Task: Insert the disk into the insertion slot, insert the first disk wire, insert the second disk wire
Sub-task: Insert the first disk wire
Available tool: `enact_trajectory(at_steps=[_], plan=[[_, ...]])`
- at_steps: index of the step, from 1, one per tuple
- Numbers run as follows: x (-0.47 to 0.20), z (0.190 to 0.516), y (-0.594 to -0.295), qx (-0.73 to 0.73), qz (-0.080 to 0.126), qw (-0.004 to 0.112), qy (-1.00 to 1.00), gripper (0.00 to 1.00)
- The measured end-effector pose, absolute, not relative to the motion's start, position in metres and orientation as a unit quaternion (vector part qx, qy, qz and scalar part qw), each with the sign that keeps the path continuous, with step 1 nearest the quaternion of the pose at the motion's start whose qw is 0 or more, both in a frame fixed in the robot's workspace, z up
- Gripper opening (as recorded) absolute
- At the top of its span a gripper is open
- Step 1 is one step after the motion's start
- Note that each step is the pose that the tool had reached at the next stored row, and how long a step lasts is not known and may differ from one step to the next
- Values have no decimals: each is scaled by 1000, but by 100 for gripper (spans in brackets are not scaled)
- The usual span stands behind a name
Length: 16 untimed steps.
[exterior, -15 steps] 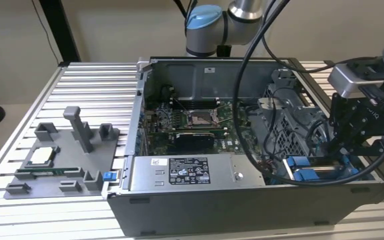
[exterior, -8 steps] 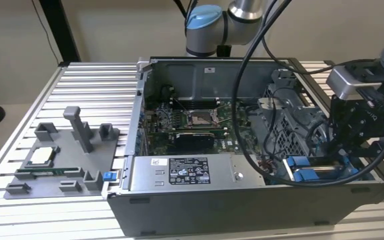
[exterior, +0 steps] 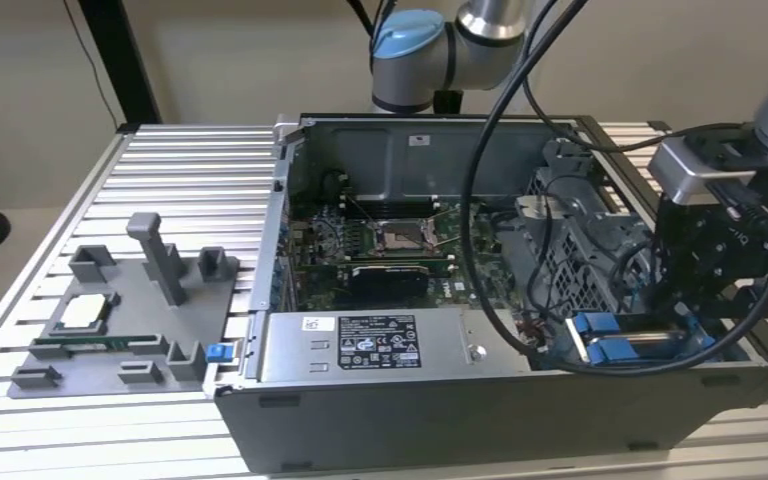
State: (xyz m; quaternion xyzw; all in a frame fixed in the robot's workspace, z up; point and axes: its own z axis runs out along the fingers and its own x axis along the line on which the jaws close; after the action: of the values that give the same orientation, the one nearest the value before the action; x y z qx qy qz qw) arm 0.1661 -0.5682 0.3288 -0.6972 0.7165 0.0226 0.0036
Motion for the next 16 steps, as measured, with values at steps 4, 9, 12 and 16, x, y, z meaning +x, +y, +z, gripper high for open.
enact_trajectory(at_steps=[4,9,12,16], plan=[[166,329,-568,-697,22,3,716,0],[166,329,-568,-697,22,3,717,0],[166,329,-568,-697,22,3,717,0],[166,332,-568,-697,22,3,716,0]])
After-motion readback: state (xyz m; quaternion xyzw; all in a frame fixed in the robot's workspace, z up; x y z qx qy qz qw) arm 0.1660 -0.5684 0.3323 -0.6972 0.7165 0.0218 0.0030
